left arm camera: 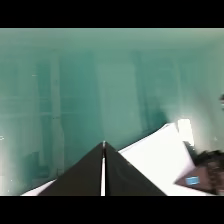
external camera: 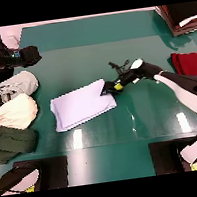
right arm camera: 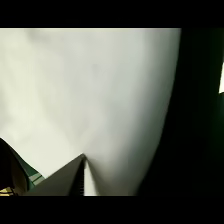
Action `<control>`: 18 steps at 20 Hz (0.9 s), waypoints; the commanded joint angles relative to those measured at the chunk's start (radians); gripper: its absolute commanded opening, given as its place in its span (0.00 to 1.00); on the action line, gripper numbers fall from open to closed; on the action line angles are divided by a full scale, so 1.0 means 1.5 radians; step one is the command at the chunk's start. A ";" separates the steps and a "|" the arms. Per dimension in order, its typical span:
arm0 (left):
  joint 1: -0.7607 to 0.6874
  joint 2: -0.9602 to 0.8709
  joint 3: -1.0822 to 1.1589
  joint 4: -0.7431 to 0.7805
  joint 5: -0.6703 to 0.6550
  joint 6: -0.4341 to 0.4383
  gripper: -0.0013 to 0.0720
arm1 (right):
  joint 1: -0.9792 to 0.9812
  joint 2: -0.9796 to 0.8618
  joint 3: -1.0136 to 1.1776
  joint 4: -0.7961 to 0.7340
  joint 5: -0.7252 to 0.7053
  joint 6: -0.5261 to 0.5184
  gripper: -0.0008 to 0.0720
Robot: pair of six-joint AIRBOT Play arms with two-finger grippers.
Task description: Fold the shirts.
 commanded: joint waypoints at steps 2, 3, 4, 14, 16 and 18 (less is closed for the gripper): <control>0.000 0.000 0.000 -0.023 -0.001 0.001 0.04 | 0.054 -0.052 0.085 0.033 -0.027 -0.028 0.03; 0.000 0.000 0.000 -0.031 -0.001 0.001 0.04 | 0.047 -0.042 0.098 0.028 -0.037 -0.031 0.03; 0.000 0.000 0.000 -0.037 -0.001 0.001 0.04 | 0.032 -0.027 0.110 0.009 -0.044 -0.031 0.03; -0.173 0.000 0.000 -0.029 0.085 0.005 0.04 | -0.420 0.181 0.199 -0.262 -0.048 0.057 0.03; -0.189 0.000 0.000 -0.029 0.082 0.005 0.04 | -0.518 0.183 0.221 -0.261 -0.049 0.059 0.03; -0.199 0.000 0.000 -0.030 0.077 -0.002 0.04 | -0.594 0.183 0.226 -0.261 -0.068 0.072 0.03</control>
